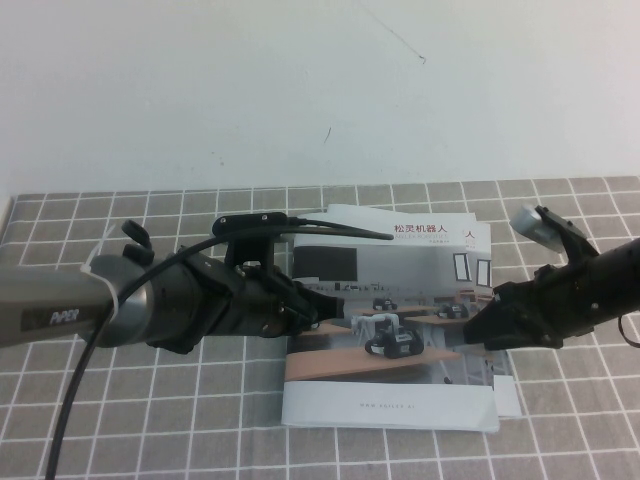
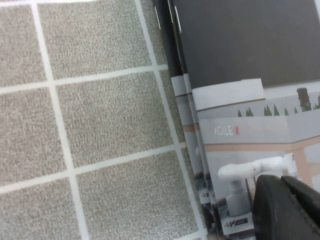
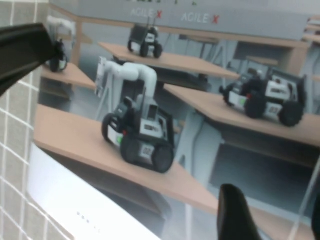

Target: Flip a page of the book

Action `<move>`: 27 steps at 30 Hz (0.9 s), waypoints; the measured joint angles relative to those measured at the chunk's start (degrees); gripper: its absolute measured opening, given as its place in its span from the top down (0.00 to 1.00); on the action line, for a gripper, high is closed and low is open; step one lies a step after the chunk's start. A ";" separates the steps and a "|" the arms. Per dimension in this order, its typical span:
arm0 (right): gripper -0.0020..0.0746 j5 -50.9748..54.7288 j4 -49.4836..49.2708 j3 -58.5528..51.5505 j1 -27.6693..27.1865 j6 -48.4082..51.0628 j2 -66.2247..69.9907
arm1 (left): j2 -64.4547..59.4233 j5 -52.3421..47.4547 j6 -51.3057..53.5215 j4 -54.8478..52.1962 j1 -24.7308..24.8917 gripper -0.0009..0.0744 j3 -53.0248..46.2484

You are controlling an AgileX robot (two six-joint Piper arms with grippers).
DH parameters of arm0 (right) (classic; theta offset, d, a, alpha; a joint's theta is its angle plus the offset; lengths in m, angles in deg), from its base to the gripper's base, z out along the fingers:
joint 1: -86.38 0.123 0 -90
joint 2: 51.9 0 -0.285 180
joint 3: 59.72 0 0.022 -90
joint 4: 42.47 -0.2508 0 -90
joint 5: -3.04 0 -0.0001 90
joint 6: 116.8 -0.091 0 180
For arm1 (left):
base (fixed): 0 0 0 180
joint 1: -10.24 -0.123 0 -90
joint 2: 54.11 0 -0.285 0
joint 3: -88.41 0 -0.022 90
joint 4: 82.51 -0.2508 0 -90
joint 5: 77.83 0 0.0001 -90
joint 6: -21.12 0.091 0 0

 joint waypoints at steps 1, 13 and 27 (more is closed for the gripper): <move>0.53 0.29 -0.47 0.00 0.00 0.44 0.24 | 0.00 0.00 0.00 0.00 0.00 0.99 0.00; 0.53 3.46 -6.60 0.46 -0.28 6.23 1.35 | 0.00 0.33 0.00 0.00 0.00 0.99 0.00; 0.53 13.08 -2.32 8.62 0.07 0.92 -0.80 | -0.13 0.33 -0.21 0.00 0.00 0.99 0.00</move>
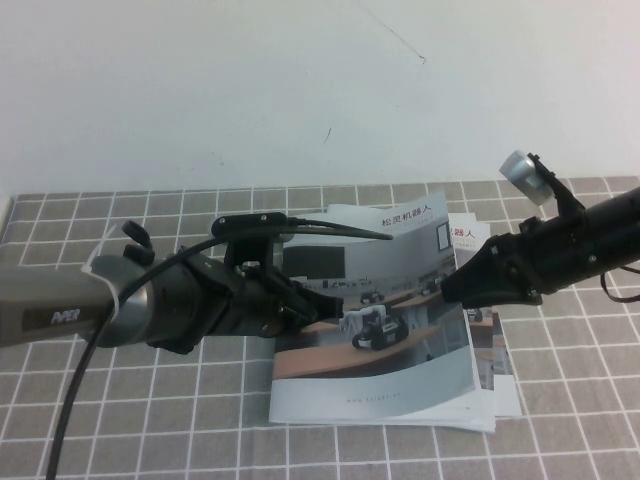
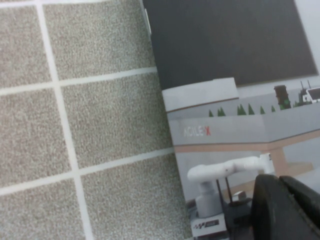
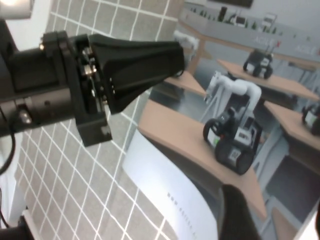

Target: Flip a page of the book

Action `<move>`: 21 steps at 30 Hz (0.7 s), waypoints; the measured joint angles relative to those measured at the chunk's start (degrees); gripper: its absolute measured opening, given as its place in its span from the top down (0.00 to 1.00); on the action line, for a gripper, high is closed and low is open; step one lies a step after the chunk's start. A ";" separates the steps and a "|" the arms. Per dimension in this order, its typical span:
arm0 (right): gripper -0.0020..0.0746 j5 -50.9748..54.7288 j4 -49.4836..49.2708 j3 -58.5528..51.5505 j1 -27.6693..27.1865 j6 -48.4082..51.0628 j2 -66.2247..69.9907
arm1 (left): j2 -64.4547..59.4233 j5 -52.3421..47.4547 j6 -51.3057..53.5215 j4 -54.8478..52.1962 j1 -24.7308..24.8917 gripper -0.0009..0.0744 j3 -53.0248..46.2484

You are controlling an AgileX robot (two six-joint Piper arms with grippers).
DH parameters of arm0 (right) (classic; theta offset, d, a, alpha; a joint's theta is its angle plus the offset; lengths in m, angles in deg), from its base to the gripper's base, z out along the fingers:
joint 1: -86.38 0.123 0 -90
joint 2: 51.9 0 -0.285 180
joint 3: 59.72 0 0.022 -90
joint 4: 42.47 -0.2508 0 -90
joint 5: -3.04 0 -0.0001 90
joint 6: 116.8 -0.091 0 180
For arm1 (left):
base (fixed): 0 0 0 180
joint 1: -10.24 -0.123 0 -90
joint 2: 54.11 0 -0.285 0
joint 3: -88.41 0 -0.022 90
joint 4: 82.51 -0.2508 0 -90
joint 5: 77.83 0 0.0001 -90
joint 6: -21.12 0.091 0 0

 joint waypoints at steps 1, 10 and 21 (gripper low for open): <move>0.53 0.16 0.29 0.00 0.09 -0.23 0.00 | 0.00 0.00 0.00 0.00 0.00 0.99 0.00; 0.53 2.54 2.01 1.01 1.99 -1.17 0.00 | -0.04 0.12 0.00 0.22 0.00 0.99 0.00; 0.53 3.72 9.64 4.96 2.11 -6.95 0.00 | -0.04 0.12 1.12 0.22 0.00 0.99 0.00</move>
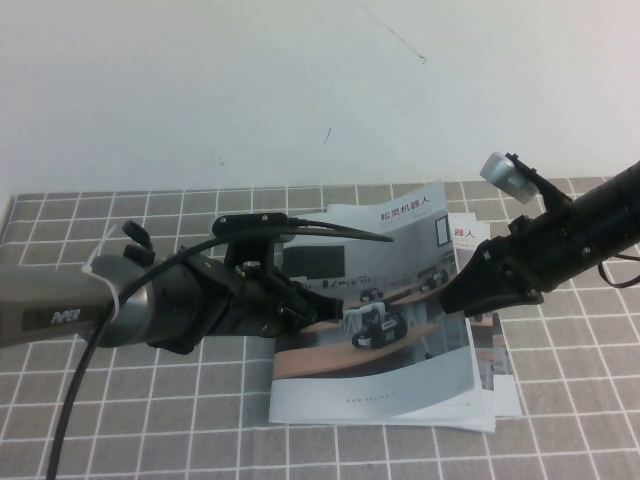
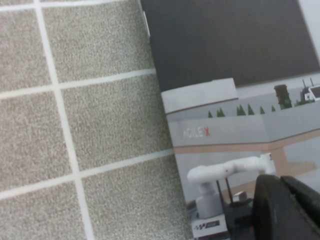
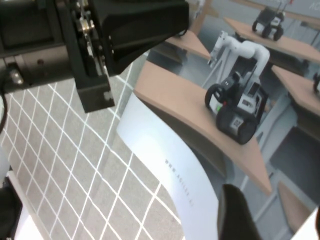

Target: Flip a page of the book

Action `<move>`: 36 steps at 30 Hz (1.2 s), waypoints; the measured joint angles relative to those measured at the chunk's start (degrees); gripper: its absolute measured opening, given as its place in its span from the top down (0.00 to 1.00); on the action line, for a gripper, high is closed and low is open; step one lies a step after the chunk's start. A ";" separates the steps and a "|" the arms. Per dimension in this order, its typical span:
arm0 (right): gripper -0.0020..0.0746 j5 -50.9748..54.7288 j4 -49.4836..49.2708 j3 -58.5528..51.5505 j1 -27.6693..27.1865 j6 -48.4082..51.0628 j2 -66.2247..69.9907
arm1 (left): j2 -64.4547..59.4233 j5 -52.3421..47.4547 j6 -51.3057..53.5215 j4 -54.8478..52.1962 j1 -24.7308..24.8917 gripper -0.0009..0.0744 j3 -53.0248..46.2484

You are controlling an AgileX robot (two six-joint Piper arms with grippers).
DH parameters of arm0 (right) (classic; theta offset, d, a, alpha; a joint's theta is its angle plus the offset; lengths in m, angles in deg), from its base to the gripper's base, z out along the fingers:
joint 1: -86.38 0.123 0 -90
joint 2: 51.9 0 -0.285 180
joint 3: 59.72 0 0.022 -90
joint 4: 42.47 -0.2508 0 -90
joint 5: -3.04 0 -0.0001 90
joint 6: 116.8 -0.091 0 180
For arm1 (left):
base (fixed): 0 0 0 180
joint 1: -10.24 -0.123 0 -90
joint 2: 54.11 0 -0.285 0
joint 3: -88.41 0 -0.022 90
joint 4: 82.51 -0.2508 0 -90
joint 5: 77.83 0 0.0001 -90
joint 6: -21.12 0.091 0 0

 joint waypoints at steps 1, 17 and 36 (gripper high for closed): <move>0.53 0.00 0.09 0.00 0.00 -0.12 0.00 | 0.00 0.00 0.05 0.00 0.00 0.99 0.00; 0.53 4.89 -4.59 3.15 0.20 0.84 0.00 | 8.95 -5.55 6.58 -1.09 0.00 0.99 0.00; 0.53 5.58 -0.91 14.35 2.20 -5.83 0.00 | 23.39 -15.11 7.59 -9.22 8.11 0.99 0.00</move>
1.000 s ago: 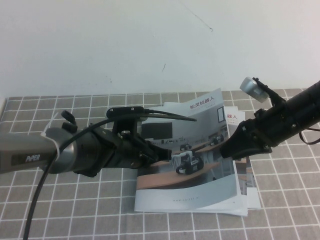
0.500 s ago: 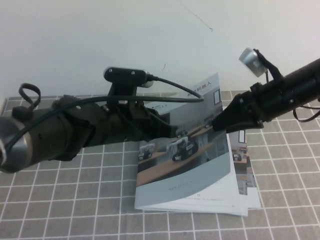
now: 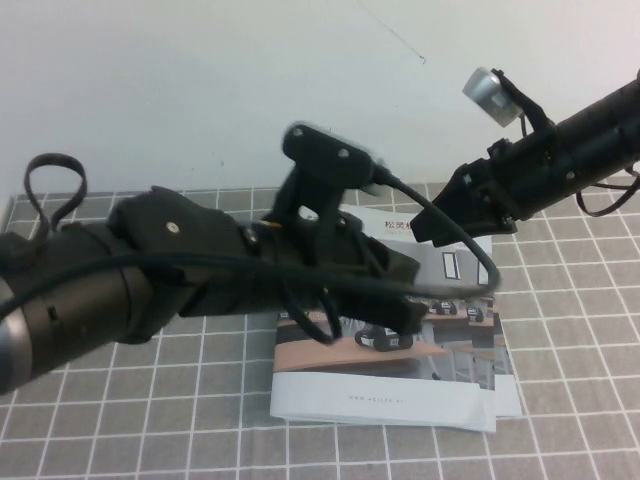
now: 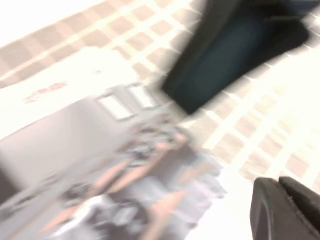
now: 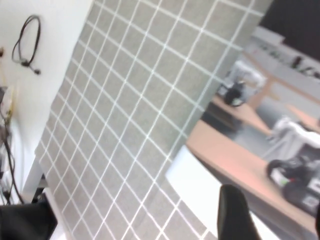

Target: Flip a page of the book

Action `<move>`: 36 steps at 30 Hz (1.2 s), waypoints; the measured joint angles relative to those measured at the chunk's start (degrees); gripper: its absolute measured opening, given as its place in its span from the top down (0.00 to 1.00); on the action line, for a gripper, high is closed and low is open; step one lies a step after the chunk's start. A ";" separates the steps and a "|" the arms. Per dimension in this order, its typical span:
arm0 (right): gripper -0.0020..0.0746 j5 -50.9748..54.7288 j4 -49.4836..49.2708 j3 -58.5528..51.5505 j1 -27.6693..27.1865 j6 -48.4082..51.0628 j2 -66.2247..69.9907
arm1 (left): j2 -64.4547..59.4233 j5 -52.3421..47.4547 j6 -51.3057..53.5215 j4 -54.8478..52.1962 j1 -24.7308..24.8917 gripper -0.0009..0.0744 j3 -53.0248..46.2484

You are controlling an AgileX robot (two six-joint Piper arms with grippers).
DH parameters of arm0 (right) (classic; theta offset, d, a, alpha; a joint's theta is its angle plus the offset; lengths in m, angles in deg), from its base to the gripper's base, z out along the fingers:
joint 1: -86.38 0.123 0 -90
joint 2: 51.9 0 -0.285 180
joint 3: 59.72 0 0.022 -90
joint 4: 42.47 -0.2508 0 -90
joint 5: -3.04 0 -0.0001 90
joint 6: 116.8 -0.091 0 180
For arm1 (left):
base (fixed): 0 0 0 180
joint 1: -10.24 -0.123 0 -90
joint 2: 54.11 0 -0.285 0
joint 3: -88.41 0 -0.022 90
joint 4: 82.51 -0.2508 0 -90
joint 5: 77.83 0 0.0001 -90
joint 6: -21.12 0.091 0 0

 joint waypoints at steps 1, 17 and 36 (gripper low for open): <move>0.53 0.03 0.00 0.00 0.35 0.00 0.00 | 0.16 0.11 -0.29 -0.92 1.77 0.99 0.00; 0.53 -3.33 22.11 -2.33 1.49 -9.63 1.93 | -3.53 12.51 -11.37 -5.02 1.33 0.99 -6.23; 0.49 -9.93 20.94 -2.71 1.85 -10.90 8.26 | -18.78 14.48 -14.89 -4.79 -8.79 0.99 -6.19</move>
